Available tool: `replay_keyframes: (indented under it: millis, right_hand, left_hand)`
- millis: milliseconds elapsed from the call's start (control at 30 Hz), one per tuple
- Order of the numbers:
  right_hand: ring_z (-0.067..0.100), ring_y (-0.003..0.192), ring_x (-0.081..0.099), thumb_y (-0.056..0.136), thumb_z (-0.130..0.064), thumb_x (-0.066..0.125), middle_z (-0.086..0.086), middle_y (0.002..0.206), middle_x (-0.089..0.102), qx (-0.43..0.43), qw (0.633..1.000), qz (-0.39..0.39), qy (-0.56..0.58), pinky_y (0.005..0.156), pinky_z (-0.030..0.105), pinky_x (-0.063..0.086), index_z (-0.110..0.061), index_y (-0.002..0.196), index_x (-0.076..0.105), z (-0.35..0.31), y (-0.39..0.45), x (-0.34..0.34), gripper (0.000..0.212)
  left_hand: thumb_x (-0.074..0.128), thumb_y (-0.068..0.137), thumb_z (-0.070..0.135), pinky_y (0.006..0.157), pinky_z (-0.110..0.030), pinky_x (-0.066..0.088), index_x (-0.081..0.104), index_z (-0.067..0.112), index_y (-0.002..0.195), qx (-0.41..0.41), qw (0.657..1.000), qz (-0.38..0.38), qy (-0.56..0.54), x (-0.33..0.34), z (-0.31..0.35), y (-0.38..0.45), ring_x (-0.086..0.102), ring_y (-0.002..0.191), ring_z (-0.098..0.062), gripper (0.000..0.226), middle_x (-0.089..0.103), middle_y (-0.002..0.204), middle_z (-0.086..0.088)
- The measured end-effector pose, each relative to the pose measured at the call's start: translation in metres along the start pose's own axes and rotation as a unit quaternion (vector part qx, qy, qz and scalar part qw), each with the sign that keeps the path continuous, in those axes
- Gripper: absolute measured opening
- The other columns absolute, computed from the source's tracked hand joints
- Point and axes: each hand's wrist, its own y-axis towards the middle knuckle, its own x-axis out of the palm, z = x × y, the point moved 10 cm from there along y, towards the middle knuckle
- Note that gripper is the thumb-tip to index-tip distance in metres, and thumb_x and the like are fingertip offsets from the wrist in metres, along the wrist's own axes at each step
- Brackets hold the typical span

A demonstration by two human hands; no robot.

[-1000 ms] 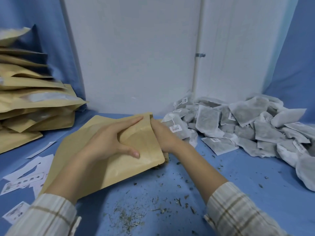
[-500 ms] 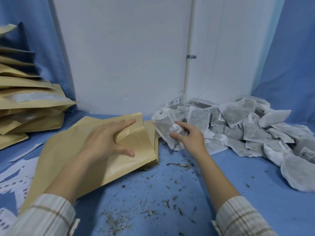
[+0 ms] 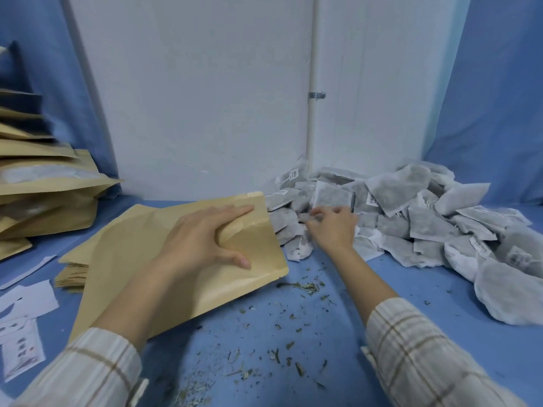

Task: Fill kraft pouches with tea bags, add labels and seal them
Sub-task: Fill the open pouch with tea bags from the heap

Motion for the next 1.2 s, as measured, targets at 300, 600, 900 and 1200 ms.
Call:
replay_keyframes:
  millis: [300,600,900,1200]
  right_hand:
    - [0.025,0.084,0.061,0.090,-0.017,0.049,0.010,0.092,0.065,-0.044,0.993,0.088,0.060,0.070,0.030,0.047,-0.016,0.119,0.054,0.017,0.010,-0.025,0.029]
    - [0.008,0.080,0.065,0.089,-0.009,0.045,0.009,0.099,0.066,-0.020,0.888,-0.148,0.435,0.068,0.021,0.051,-0.021,0.086,0.068,-0.019,-0.029,-0.005,0.026]
    - [0.022,0.081,0.054,0.089,-0.031,0.050,0.002,0.084,0.056,-0.118,0.987,-0.038,0.102,0.064,0.031,0.037,-0.017,0.085,0.049,-0.075,-0.036,0.005,0.014]
    - [0.020,0.109,0.048,0.087,-0.033,0.053,0.000,0.085,0.060,-0.105,0.991,-0.007,-0.084,0.095,0.035,0.027,-0.023,0.094,0.069,-0.056,0.000,0.040,0.020]
  left_hand:
    - [0.081,0.047,0.058,0.112,-0.036,0.025,0.035,0.061,0.128,-0.007,1.000,0.004,-0.002,0.007,0.001,0.008,0.033,0.133,-0.006,0.093,0.041,0.143,0.014]
    - [0.083,0.044,0.057,0.111,-0.030,0.027,0.035,0.065,0.123,0.028,0.999,0.019,-0.024,0.003,0.014,0.003,0.036,0.130,0.000,0.093,0.044,0.140,0.021]
    - [0.077,0.051,0.057,0.103,-0.019,0.026,0.045,0.053,0.126,0.060,0.997,0.038,0.031,-0.006,0.018,-0.002,0.041,0.128,-0.008,0.081,0.049,0.137,0.014]
    - [0.069,0.048,0.069,0.112,-0.036,0.023,0.035,0.055,0.133,0.006,0.997,0.015,0.069,0.001,-0.006,0.005,0.032,0.136,-0.013,0.092,0.039,0.145,0.013]
